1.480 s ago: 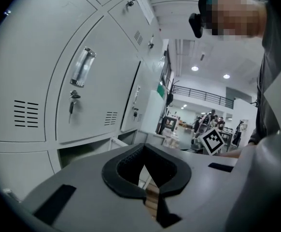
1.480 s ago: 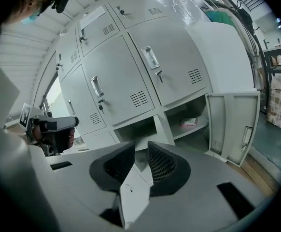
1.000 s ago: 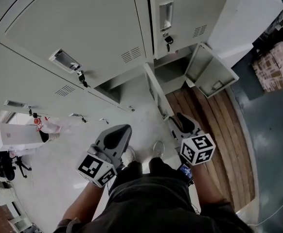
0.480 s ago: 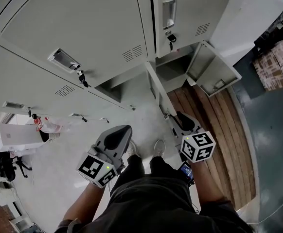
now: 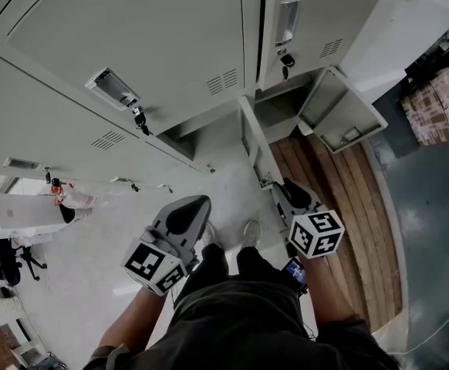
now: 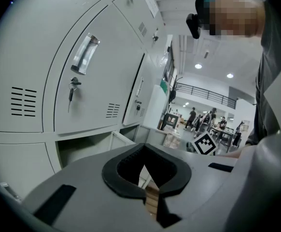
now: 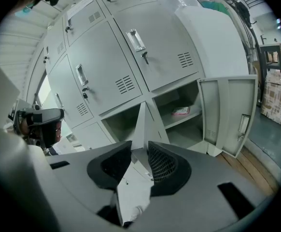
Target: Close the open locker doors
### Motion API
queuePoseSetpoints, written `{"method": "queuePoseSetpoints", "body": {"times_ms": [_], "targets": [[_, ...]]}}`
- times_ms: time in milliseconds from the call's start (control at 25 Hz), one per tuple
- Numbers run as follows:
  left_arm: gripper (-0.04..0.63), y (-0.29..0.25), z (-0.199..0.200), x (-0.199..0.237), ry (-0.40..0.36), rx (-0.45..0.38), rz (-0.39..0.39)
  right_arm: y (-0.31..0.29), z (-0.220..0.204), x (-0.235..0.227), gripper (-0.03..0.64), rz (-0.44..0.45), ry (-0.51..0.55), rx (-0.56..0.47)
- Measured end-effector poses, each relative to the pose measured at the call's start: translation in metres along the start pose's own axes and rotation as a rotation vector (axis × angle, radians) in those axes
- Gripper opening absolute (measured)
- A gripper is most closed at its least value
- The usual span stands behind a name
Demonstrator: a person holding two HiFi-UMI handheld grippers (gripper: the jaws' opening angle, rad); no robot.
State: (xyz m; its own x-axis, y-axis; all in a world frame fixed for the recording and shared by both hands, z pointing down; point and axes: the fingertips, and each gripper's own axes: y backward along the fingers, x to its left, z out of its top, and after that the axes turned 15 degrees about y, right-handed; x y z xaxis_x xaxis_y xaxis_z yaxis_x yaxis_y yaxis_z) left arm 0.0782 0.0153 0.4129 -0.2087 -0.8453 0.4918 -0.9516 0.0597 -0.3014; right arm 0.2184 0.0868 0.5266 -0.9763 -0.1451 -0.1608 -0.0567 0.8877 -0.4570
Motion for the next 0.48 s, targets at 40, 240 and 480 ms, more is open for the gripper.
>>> {"method": "queuePoseSetpoints", "body": {"times_ms": [40,240,480], "targets": [[0.002,0.001,0.000,0.001,0.002,0.000,-0.003,-0.001,0.000,0.002,0.109,-0.001,-0.002,0.003],[0.002,0.008,0.003,0.011,0.014,-0.005,-0.015,-0.006,-0.001,0.017,0.107,0.006,-0.016,0.019],[0.002,0.023,0.010,0.031,0.033,-0.020,-0.018,-0.018,0.001,0.043,0.107,0.019,-0.014,0.044]]}}
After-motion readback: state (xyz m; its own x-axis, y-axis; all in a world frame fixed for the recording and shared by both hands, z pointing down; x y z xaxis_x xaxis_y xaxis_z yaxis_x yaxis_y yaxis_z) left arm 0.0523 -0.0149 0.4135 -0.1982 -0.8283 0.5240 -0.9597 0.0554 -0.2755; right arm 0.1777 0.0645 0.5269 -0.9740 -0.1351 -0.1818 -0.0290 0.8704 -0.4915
